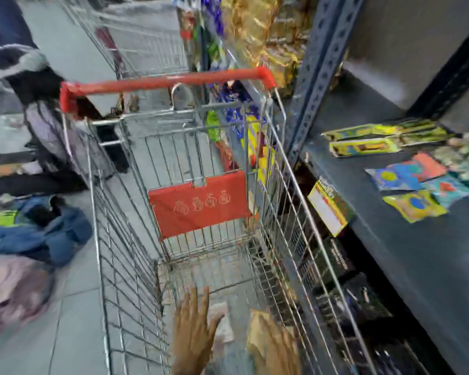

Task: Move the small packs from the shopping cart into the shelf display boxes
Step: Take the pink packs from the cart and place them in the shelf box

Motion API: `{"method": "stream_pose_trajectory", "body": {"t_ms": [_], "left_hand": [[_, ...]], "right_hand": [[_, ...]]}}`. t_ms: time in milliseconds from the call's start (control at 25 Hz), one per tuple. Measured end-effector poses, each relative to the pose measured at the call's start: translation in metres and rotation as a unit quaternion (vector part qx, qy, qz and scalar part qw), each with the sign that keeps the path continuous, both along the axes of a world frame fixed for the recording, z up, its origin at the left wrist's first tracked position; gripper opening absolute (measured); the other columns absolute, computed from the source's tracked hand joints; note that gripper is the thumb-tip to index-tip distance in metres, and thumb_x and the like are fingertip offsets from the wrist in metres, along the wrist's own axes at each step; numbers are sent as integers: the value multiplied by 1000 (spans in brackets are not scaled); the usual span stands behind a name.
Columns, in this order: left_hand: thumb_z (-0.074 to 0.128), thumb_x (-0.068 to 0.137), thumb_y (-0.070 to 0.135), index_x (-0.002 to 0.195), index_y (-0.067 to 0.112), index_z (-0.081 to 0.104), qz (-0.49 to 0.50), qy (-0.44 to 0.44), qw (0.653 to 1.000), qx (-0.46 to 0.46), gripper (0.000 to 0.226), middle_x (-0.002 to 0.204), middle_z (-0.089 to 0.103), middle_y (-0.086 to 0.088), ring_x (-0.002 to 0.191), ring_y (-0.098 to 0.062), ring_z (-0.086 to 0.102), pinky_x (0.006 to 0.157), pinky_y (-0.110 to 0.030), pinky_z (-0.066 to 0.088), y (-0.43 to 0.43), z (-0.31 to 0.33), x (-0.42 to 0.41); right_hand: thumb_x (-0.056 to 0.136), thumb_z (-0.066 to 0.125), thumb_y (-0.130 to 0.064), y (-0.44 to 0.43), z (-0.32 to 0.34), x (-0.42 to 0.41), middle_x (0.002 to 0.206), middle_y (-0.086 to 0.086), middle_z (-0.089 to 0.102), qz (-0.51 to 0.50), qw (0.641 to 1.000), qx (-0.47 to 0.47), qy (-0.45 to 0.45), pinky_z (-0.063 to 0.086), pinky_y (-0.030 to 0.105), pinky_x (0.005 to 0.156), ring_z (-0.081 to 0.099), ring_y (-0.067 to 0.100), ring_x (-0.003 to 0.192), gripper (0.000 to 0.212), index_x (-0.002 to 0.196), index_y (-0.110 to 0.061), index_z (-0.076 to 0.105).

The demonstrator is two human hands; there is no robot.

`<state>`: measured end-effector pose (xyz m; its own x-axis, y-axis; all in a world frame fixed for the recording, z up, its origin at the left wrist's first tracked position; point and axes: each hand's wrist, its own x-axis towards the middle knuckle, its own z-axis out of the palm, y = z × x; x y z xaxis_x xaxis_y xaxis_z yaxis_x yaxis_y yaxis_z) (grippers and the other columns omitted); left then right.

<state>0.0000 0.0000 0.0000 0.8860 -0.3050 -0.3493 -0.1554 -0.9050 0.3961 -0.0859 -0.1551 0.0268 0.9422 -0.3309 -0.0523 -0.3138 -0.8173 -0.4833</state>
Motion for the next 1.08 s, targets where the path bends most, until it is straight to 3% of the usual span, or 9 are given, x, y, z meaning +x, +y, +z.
{"method": "stream_pose_trajectory", "body": {"t_ms": [80, 120, 240, 400, 600, 720, 840, 1000, 1080], "left_hand": [[5, 84, 68, 134, 22, 37, 66, 35, 997, 8, 74, 129, 55, -17, 113, -34, 55, 81, -46, 55, 8, -22, 1], [2, 80, 72, 131, 20, 41, 84, 17, 996, 36, 84, 127, 56, -20, 110, -36, 58, 76, -48, 56, 12, -35, -4], [-22, 50, 84, 142, 26, 17, 121, 29, 989, 84, 115, 152, 15, -20, 136, -35, 26, 105, -46, 34, 12, -63, -14], [0, 64, 85, 142, 25, 18, 186, -3, 982, -22, 100, 153, 10, -20, 138, -38, 18, 104, -51, 34, 10, -78, -36], [27, 68, 81, 143, 28, 11, 301, 10, 938, -172, 93, 155, 0, -12, 140, -30, 9, 110, -46, 22, 5, -69, -45], [36, 75, 72, 143, 28, 11, 309, 15, 925, -220, 85, 155, -1, -9, 140, -27, 9, 109, -43, 21, 2, -63, -40], [16, 64, 86, 143, 31, 10, 313, 3, 925, -217, 96, 156, 0, -3, 140, -24, 11, 110, -43, 20, 4, -57, -35], [3, 72, 78, 138, 24, 30, 332, -18, 924, -189, 89, 148, 26, -12, 132, -27, 33, 107, -37, 30, 4, -46, -45], [10, 77, 71, 131, 17, 43, 354, -8, 922, -157, 83, 138, 39, -19, 121, -32, 43, 99, -37, 37, 1, -44, -54]], "right_hand": [[60, 47, -70, 5, -33, 13, 102, -18, 70, -4, 996, 61, 62, 48, 28, 67, 68, 10, 73, 95, 137, -43, -2], [49, 49, -71, 13, -40, 22, 87, -16, 74, -7, 995, 61, 85, 51, 25, 64, 69, 8, 68, 94, 133, -48, 13], [64, 42, -58, 29, -66, 36, 99, -10, 72, -20, 994, -23, 104, 56, 37, 68, 69, 16, 84, 55, 113, -35, 54], [88, 46, -42, 46, -83, 40, 134, -5, 50, -50, 988, 26, 147, 39, 37, 93, 45, 21, 120, 48, 133, -29, 35], [84, 55, -40, 60, -85, 52, 130, 4, 53, -128, 971, 61, 190, 38, 36, 96, 44, 25, 119, 49, 127, -19, 41], [77, 64, -40, 60, -87, 58, 119, 7, 59, -154, 955, 105, 229, 41, 34, 91, 51, 27, 110, 45, 114, -17, 50], [72, 73, -24, 50, -77, 62, 105, 10, 57, -209, 957, 118, 159, 53, 34, 74, 56, 23, 79, 35, 101, -17, 56], [46, 88, -33, 49, -75, 49, 87, 12, 65, -69, 986, -31, 146, 56, 31, 51, 62, 19, 63, 66, 101, -10, 61], [59, 75, -45, 57, -78, 36, 90, 14, 70, 4, 987, -60, 146, 57, 31, 50, 66, 22, 69, 66, 111, -9, 58]]}}
